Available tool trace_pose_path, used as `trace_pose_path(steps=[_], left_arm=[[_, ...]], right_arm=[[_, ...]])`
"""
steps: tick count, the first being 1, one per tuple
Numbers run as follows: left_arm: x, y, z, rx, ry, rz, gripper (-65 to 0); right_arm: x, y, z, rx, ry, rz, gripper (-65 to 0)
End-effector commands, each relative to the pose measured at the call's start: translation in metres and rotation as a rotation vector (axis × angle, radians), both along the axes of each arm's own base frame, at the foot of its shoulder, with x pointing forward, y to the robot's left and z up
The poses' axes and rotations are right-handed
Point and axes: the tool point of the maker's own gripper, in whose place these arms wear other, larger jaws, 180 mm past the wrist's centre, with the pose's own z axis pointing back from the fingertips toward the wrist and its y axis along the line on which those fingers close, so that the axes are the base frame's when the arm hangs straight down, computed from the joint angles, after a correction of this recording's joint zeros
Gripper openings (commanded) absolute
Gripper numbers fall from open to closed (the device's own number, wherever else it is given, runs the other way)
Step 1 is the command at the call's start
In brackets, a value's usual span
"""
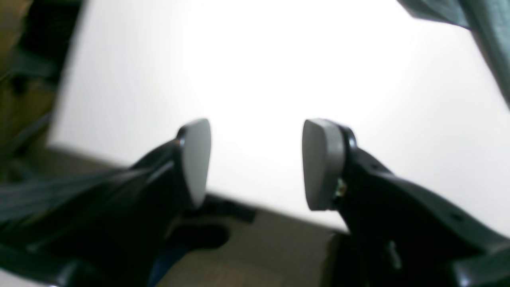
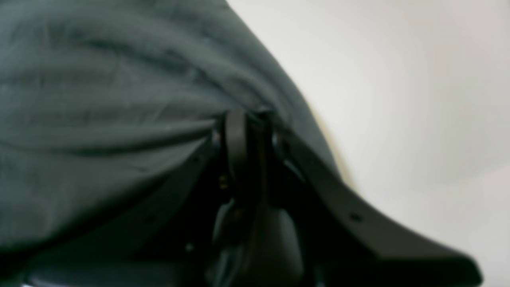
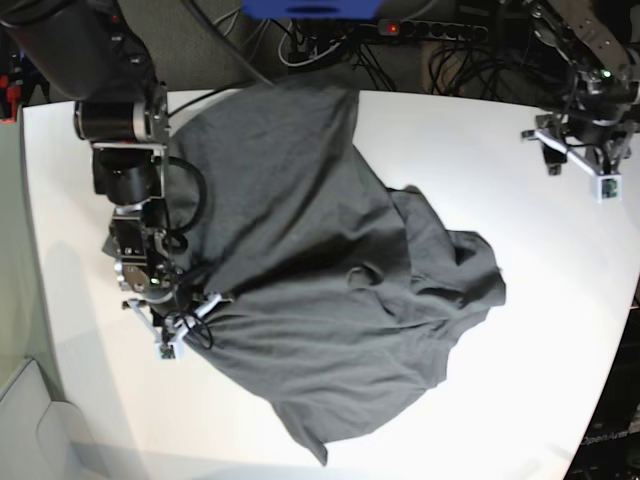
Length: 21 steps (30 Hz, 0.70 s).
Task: Layout the t-shirt on the table in an organized manner, then fold the t-shirt properly
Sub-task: 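Release the t-shirt with the left gripper and regrasp fabric with the right gripper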
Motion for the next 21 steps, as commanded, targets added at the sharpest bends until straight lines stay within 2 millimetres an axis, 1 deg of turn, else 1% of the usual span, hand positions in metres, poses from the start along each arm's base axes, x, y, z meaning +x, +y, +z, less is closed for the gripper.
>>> trace_pose_path(steps=[1, 3, 4, 6, 7, 9, 10, 13, 15, 18, 21], left_arm=[[0.016, -0.014, 0.013, -0.012, -0.068, -0.029, -29.4], [0.035, -0.046, 0.015, -0.061, -0.101, -0.091, -29.4], [0.044, -0.066, 0.015, -0.09, -0.114, -0.132, -29.4], [0.057, -0.095, 0.018, -0.112, -0.126, -0.221, -29.5], [0.063, -0.113, 0.019, -0.126, -0.132, -0.269, -29.5], [0.071, -0.143, 0.021, -0.147, -0.141, -0.359, -29.6], [0.074, -0.159, 0.023, -0.157, -0.144, -0.402, -29.6], [0.076, -0.205, 0.027, -0.186, -0.151, -0.535, -29.7], [0.074, -0.231, 0.021, -0.207, -0.131, -0.608, -29.7], [0.066, -0.265, 0.003, -0.255, -0.073, -0.697, -29.7], [0.051, -0.297, -0.023, -0.311, 0.013, -0.78, -29.7]], right_arm=[[-0.002, -0.005, -0.003, -0.014, 0.041, -0.011, -58.5], [-0.011, -0.007, -0.011, -0.017, 0.057, -0.01, -58.5], [-0.013, -0.008, -0.01, -0.018, 0.049, 0.004, -58.5], [-0.017, 0.004, 0.001, -0.006, 0.004, 0.076, -58.6], [-0.019, 0.004, 0.009, -0.014, -0.024, 0.107, -58.6], [-0.025, -0.002, 0.027, -0.049, -0.069, 0.152, -58.6], [-0.027, 0.0, 0.039, -0.061, -0.098, 0.173, -58.6], [-0.031, 0.008, 0.075, -0.102, -0.185, 0.226, -58.5], [-0.033, 0.0, 0.096, -0.135, -0.23, 0.221, -58.5], [-0.033, -0.008, 0.119, -0.169, -0.262, 0.206, -58.5], [-0.032, -0.015, 0.129, -0.187, -0.266, 0.188, -58.5]])
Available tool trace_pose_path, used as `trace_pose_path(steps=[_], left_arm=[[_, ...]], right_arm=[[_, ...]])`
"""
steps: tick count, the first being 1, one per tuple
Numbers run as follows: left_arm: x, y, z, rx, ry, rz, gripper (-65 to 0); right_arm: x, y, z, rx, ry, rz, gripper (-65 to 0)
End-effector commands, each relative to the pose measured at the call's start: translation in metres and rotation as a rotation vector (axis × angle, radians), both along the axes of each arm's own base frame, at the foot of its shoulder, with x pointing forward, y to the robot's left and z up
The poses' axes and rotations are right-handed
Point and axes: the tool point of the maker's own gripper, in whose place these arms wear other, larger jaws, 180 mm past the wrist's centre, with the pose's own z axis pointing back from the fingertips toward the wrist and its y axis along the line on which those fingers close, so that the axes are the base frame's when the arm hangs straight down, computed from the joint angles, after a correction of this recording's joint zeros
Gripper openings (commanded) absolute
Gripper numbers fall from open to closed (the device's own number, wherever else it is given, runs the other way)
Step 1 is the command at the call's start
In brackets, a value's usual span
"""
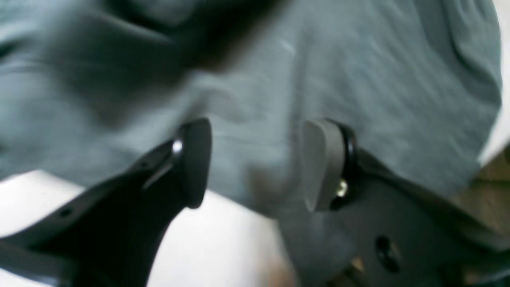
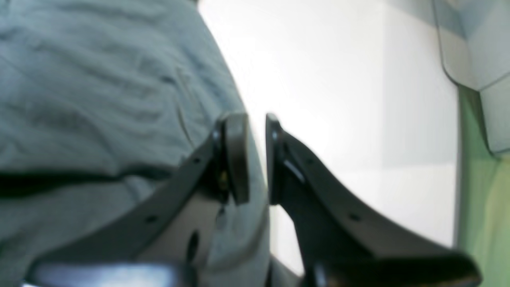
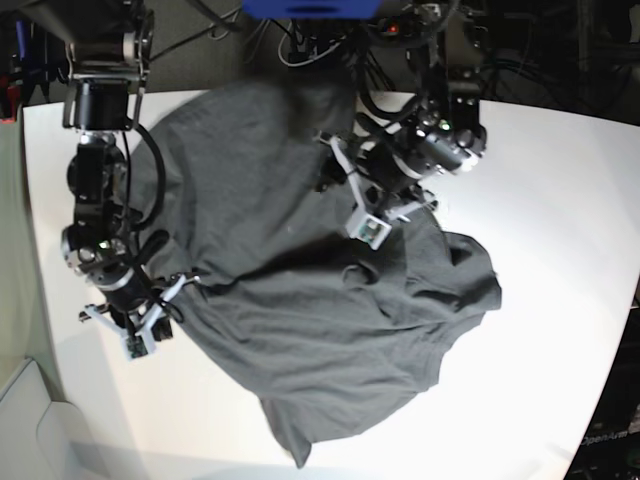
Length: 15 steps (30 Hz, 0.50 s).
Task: Layout the t-shirt on the table in an organized manner, then fold the t-shirt properly
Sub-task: 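Release the t-shirt with the left gripper and regrasp fabric with the right gripper, then grasp the grey t-shirt edges with both grippers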
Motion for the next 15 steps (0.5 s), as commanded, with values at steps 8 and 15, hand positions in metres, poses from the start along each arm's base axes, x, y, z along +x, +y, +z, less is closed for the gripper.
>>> trace_pose_path(steps=[8, 15], left_arm=[[-0.02, -0.064, -0.019, -0.053, 0.069, -0.185, -29.8], [-0.013, -0.053, -0.046, 0.03, 0.14, -0.146, -37.1]], right_arm=[[0.01, -0.03, 0.028, -0.032, -0.073, -0.038, -58.5], [0.009, -0.033, 0.028, -0.04, -0.073, -0.04, -58.5]])
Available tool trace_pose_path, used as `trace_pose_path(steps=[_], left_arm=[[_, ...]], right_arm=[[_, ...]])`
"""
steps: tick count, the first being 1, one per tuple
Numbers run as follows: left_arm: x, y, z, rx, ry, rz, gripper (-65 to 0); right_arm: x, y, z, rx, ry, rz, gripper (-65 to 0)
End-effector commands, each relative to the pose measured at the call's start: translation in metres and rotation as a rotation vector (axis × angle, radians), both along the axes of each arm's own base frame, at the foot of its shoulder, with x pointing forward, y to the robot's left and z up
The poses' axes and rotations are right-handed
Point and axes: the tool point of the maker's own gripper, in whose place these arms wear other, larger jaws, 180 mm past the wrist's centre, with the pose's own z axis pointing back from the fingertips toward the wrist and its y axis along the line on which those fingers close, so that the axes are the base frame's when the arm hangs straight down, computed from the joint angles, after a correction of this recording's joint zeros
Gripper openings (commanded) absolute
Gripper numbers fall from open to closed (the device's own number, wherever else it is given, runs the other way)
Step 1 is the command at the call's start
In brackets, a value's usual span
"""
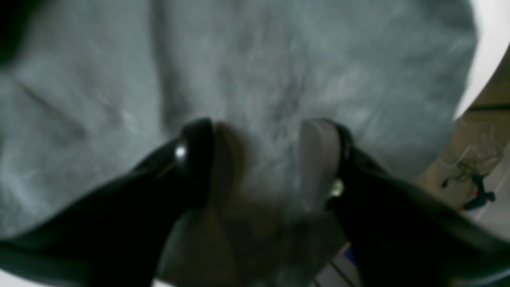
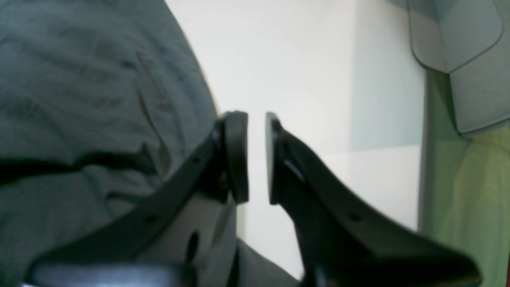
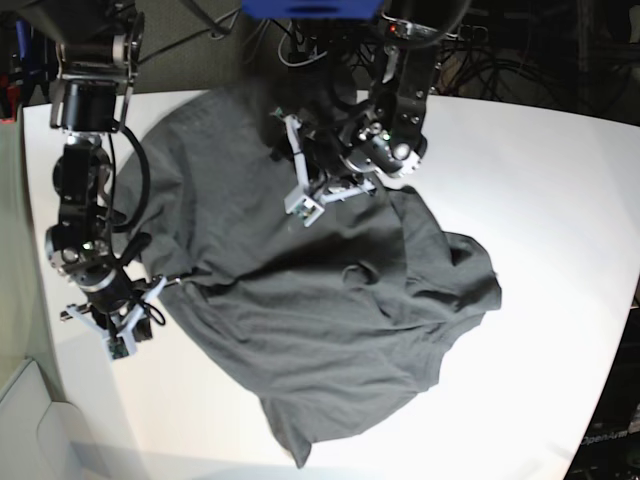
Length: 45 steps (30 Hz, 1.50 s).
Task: Layout the t-shirt on the table in an organized manner, then fold the t-shirt properly
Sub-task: 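Grasp the grey t-shirt edges with both grippers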
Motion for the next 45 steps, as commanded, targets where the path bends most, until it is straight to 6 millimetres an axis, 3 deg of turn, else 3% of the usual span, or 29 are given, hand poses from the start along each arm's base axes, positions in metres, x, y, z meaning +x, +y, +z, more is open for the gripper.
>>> trace_pose_path(steps=[1, 6, 8, 14, 19, 29, 31, 35, 37, 39, 42, 45], left_arm=[[0.008, 0.002, -0.001, 0.026, 0.003, 0.024, -41.2], [0.02, 0.045, -0.026, 0.138, 0.045, 0.106, -59.0], [0.028, 0.073, -0.03, 0.197, 0.034, 0.131, -60.7], [0.042, 0.198, -0.033, 0.382, 0.017, 0.275, -60.7], [0.056, 0.287, -0.01, 0.516, -0.03, 0.367, -60.7], [0.086, 0.403, 0.062, 0.638, -0.164, 0.58, -60.7], [0.09, 0.419, 0.076, 0.644, -0.188, 0.623, -60.7], [0.091, 0.447, 0.104, 0.632, -0.236, 0.735, -60.7], [0.09, 0.453, 0.119, 0.627, -0.271, 0.768, -60.7], [0.081, 0.452, 0.122, 0.64, -0.251, 0.78, -60.7], [0.063, 0.429, 0.109, 0.653, -0.198, 0.723, -60.7], [0.038, 0.392, 0.079, 0.659, -0.108, 0.578, -60.7]], right_arm=[[0.01, -0.008, 0.023, -0.014, -0.067, -0.002, -58.5], [0.011, -0.009, 0.026, -0.015, -0.073, -0.002, -58.4], [0.011, -0.009, 0.026, -0.014, -0.076, -0.001, -58.4], [0.012, -0.007, 0.027, -0.011, -0.079, 0.0, -58.4], [0.012, 0.003, 0.024, 0.011, -0.078, 0.01, -58.4], [0.012, 0.048, 0.014, 0.114, -0.064, 0.037, -58.4], [0.011, 0.067, 0.011, 0.139, -0.057, 0.074, -58.4], [-0.002, 0.129, 0.003, 0.136, -0.014, 0.302, -58.4], [-0.013, 0.163, 0.0, 0.121, 0.008, 0.436, -58.4], [-0.02, 0.183, -0.006, 0.111, 0.029, 0.504, -58.4], [-0.016, 0.213, -0.005, 0.126, 0.041, 0.562, -58.4], [0.001, 0.22, -0.01, 0.147, 0.075, 0.567, -58.4]])
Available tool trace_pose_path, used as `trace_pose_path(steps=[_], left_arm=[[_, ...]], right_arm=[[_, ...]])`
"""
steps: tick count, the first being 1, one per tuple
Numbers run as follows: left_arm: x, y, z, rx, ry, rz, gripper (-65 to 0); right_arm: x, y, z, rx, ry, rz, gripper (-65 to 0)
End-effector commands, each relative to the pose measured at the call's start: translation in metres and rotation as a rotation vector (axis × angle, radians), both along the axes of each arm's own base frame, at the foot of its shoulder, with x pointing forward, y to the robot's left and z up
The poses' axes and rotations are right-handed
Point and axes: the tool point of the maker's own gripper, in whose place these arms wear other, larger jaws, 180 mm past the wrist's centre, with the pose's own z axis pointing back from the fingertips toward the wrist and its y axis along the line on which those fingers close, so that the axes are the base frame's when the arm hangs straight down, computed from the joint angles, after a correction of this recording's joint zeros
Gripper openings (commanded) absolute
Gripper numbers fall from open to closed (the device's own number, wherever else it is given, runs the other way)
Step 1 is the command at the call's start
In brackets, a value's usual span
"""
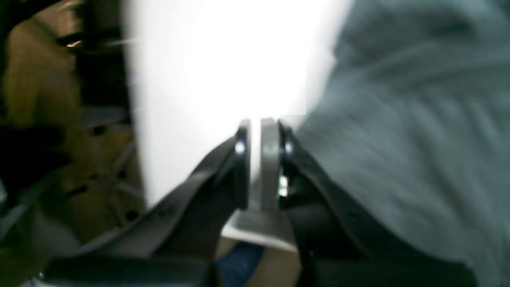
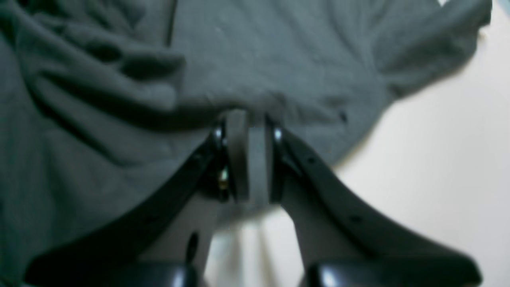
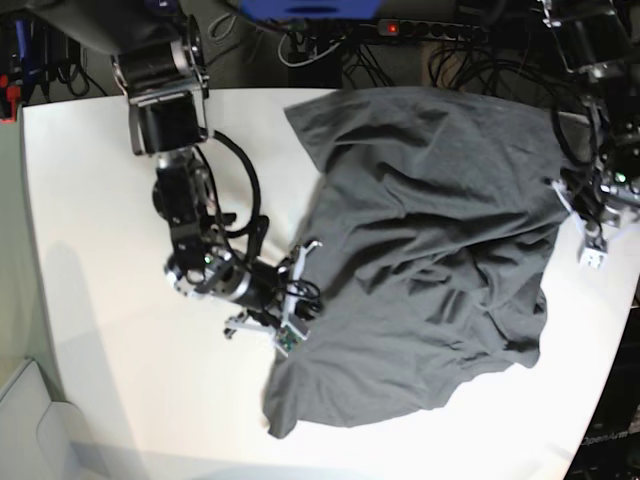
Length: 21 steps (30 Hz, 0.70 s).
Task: Layout the t-shirt on the table in an organized manner, then fold the t-shirt properly
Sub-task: 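Grasp the grey t-shirt edges with both grippers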
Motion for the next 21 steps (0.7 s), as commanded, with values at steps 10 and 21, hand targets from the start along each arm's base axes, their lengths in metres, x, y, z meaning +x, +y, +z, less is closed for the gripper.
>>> trace_pose_path(steps=[10, 21], left_arm=[[-0.056, -0.022, -0.065, -0.046, 0.225, -0.044, -60.8], [-0.05, -0.007, -0.097, -0.118, 0.227, 0.022, -60.8]], right_arm=[[0.068, 0.021, 0.021, 0.116, 0.031, -0.004, -58.4], [0.082, -0.039, -0.032, 0.058, 0.108, -0.269, -58.4]])
